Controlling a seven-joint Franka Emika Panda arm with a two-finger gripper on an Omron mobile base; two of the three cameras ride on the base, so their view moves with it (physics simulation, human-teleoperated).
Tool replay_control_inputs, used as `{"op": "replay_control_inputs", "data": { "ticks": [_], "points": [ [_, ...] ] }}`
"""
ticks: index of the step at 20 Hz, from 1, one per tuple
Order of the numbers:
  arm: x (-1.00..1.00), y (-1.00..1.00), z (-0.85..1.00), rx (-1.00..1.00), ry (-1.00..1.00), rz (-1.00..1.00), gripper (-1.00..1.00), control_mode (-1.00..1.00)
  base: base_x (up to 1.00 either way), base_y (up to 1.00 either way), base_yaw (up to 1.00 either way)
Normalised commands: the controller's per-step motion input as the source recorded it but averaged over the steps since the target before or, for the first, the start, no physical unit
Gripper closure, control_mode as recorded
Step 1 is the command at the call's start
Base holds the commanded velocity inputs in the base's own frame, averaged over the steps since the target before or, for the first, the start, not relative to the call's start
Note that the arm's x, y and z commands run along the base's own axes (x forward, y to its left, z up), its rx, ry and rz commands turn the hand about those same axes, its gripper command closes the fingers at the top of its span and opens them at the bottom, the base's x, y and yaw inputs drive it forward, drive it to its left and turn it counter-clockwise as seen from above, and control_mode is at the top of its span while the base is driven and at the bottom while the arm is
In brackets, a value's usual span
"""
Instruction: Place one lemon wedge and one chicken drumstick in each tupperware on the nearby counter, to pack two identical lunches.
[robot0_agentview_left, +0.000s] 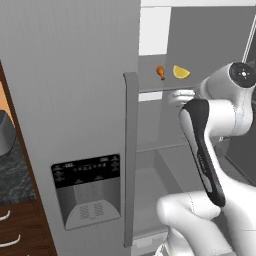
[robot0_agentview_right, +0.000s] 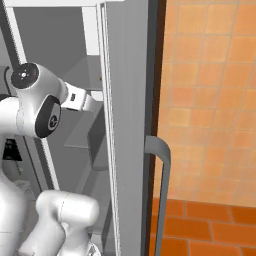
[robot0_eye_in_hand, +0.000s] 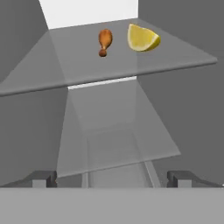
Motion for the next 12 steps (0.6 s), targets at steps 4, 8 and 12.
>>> {"op": "replay_control_inputs", "data": {
  "ticks": [4,8,12],
  "points": [
    [0.87,-0.01,0.58,-0.03,0.00,0.00,-1.00,-1.00,0.00,0.00,0.00],
    [0.97,0.22,0.07,-0.15,0.11,-0.02,-1.00,-1.00,0.00,0.00,0.00],
    [0.99,0.01,-0.09,0.00,-0.04,0.00,-1.00,-1.00,0.00,0.00,0.00]
  ]
}}
